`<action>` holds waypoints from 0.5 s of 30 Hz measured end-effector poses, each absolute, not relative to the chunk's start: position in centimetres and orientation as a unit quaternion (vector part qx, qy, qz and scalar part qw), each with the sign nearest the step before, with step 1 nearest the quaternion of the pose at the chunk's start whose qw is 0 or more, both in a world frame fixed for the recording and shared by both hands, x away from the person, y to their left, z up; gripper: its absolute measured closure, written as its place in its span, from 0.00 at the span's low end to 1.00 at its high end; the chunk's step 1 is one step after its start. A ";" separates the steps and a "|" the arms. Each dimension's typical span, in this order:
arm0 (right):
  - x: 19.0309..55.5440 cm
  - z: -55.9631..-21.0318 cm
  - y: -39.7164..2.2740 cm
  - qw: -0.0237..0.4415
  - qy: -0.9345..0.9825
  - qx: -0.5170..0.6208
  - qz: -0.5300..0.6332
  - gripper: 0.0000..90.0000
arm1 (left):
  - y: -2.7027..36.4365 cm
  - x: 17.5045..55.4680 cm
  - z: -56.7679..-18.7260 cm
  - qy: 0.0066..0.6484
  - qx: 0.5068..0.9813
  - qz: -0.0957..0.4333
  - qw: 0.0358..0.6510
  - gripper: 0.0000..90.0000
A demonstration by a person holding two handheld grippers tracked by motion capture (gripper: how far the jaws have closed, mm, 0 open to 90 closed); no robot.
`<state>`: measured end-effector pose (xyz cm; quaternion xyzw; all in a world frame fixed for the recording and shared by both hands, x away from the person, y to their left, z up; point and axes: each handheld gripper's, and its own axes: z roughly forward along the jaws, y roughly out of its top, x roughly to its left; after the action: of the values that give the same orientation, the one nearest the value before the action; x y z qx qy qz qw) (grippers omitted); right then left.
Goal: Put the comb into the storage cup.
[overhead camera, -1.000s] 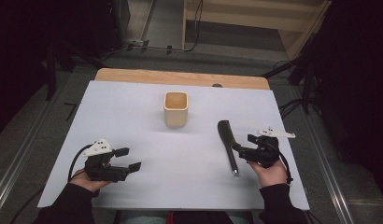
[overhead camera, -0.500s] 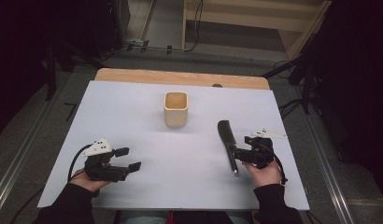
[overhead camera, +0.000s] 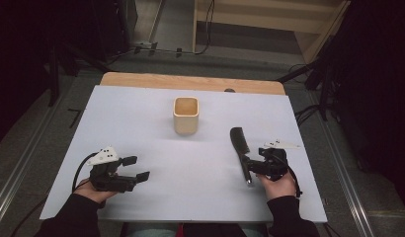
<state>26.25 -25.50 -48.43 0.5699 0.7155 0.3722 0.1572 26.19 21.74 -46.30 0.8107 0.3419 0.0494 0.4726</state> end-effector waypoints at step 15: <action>26.1 -50.5 -24.5 0.154 0.728 0.573 0.344 0.27 | 21.8 26.2 -46.3 0.342 0.811 0.049 0.473 0.25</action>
<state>26.07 -24.47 -50.46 0.5726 0.7282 0.3437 0.1542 26.20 21.79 -46.31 0.8106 0.3417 0.0489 0.4730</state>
